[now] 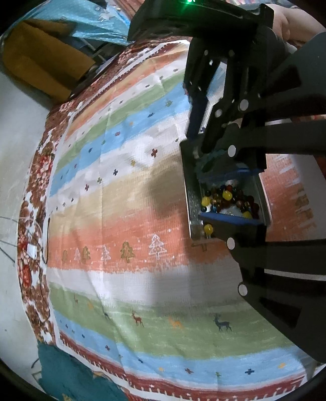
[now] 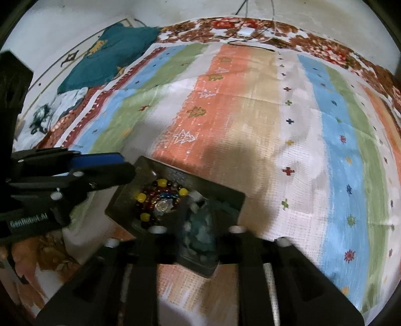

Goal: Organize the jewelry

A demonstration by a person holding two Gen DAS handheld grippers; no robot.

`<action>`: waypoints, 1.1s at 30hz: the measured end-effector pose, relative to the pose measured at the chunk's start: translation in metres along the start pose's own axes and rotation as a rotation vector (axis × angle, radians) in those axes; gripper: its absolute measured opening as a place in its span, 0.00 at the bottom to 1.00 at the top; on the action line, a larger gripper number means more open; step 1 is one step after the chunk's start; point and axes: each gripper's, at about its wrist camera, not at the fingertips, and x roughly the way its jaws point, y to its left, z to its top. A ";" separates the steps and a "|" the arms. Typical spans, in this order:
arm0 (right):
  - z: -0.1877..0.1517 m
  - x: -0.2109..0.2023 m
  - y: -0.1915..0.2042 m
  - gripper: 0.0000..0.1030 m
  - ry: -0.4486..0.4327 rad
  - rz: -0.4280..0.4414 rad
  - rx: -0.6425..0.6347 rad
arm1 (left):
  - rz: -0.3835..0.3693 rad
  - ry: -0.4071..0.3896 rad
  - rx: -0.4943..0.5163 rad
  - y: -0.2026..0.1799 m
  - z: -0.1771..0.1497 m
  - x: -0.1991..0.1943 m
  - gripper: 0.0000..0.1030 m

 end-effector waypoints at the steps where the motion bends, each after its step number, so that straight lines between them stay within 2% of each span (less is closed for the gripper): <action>1: -0.002 -0.003 -0.001 0.36 -0.009 -0.002 0.004 | 0.000 0.002 -0.004 0.001 -0.002 -0.001 0.25; 6: -0.007 -0.008 -0.002 0.40 -0.019 -0.002 0.009 | 0.013 -0.001 0.004 0.000 -0.011 -0.004 0.33; 8: -0.010 -0.011 -0.001 0.47 -0.027 0.000 0.009 | 0.016 -0.009 0.001 0.000 -0.014 -0.007 0.37; 17: -0.026 -0.026 -0.005 0.66 -0.057 -0.001 0.021 | 0.038 -0.039 0.031 -0.003 -0.030 -0.014 0.63; 19: -0.029 -0.030 -0.006 0.69 -0.066 0.003 0.023 | 0.039 -0.048 0.035 -0.004 -0.033 -0.017 0.64; 20: -0.031 -0.031 -0.006 0.71 -0.069 0.003 0.025 | 0.037 -0.052 0.034 -0.004 -0.035 -0.018 0.68; 24: -0.038 -0.036 -0.006 0.78 -0.076 0.005 0.029 | 0.050 -0.094 0.047 -0.007 -0.041 -0.024 0.75; 26: -0.042 -0.038 -0.006 0.81 -0.081 0.007 0.023 | 0.058 -0.117 0.063 -0.010 -0.043 -0.029 0.82; 33: -0.054 -0.050 -0.006 0.91 -0.114 0.016 0.018 | 0.074 -0.152 0.084 -0.017 -0.055 -0.035 0.91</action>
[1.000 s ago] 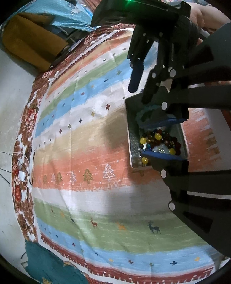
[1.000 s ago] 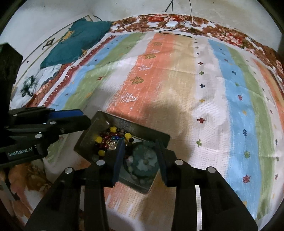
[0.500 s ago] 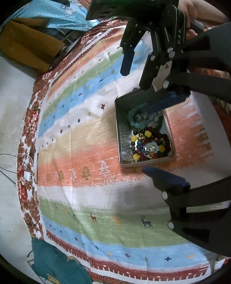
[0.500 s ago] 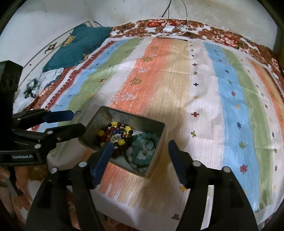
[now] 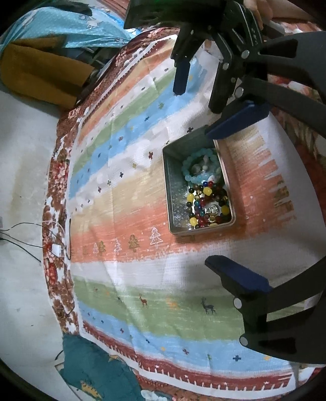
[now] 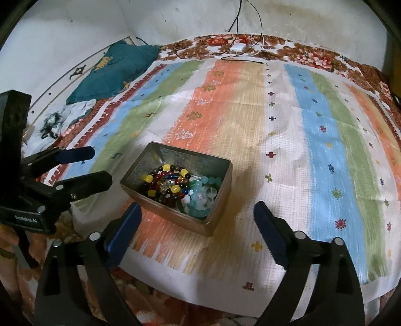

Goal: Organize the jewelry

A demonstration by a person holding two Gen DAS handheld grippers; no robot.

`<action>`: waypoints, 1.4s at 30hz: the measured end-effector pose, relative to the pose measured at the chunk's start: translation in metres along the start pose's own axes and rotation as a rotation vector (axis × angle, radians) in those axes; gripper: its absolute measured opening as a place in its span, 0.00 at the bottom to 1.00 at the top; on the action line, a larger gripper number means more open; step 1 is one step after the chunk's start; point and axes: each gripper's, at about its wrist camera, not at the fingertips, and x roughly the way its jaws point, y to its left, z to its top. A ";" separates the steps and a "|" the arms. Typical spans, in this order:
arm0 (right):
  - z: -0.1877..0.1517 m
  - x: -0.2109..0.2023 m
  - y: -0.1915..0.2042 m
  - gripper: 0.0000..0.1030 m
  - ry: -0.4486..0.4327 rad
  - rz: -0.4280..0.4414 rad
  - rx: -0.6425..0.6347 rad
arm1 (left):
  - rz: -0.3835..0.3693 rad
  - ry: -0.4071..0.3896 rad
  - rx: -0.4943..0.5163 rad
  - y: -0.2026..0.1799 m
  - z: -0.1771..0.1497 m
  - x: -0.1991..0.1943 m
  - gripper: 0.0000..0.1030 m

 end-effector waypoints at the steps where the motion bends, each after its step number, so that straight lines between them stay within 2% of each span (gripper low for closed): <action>1: -0.001 -0.002 0.001 0.92 -0.006 -0.001 -0.005 | 0.012 -0.008 0.002 -0.001 -0.002 -0.001 0.93; 2: -0.002 -0.003 0.002 0.95 -0.009 -0.005 -0.011 | 0.020 -0.012 0.005 -0.002 -0.003 -0.002 0.93; 10: -0.008 -0.014 0.005 0.95 -0.061 -0.036 -0.031 | 0.072 -0.048 0.019 -0.003 -0.013 -0.011 0.94; 14: -0.009 -0.020 0.002 0.95 -0.096 -0.042 -0.016 | 0.059 -0.073 0.024 -0.005 -0.016 -0.017 0.94; 23: -0.008 -0.015 0.001 0.95 -0.074 -0.024 -0.018 | 0.076 -0.147 0.050 -0.011 -0.017 -0.027 0.94; 28: -0.010 -0.015 0.002 0.95 -0.073 -0.012 -0.020 | 0.070 -0.144 0.031 -0.007 -0.017 -0.026 0.94; 42: -0.014 -0.027 0.009 0.95 -0.133 -0.013 -0.039 | 0.063 -0.136 0.054 -0.012 -0.020 -0.024 0.94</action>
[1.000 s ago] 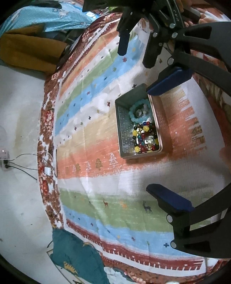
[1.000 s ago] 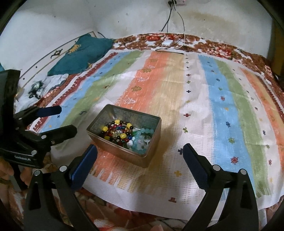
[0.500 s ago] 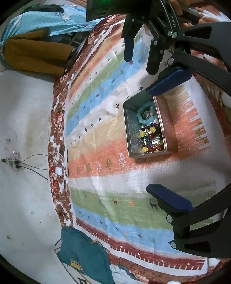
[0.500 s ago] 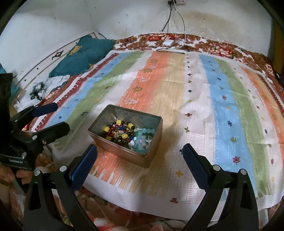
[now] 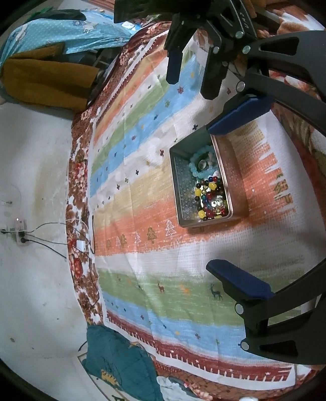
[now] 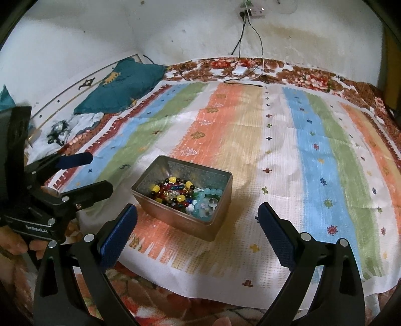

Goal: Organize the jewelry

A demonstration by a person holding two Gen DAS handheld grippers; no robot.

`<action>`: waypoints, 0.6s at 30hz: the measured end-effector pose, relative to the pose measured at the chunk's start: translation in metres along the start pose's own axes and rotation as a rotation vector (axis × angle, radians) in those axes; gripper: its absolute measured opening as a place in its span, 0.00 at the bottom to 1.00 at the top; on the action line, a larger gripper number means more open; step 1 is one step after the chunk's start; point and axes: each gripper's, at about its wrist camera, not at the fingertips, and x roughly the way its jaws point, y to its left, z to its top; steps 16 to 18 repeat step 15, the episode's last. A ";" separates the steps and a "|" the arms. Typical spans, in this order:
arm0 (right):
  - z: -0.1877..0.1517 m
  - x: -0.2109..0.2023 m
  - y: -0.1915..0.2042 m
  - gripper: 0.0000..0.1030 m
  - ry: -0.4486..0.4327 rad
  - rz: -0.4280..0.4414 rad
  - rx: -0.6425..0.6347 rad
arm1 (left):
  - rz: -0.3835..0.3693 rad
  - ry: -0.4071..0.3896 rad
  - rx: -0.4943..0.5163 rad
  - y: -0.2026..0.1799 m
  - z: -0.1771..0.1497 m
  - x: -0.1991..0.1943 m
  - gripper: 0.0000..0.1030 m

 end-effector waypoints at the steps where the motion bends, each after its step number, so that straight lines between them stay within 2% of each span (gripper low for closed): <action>1: 0.000 0.001 0.001 0.95 0.002 -0.002 -0.004 | -0.001 0.001 0.001 0.000 0.000 0.001 0.94; 18: 0.000 0.005 -0.001 0.95 0.023 -0.007 0.003 | -0.014 0.015 0.014 -0.002 -0.001 0.002 0.94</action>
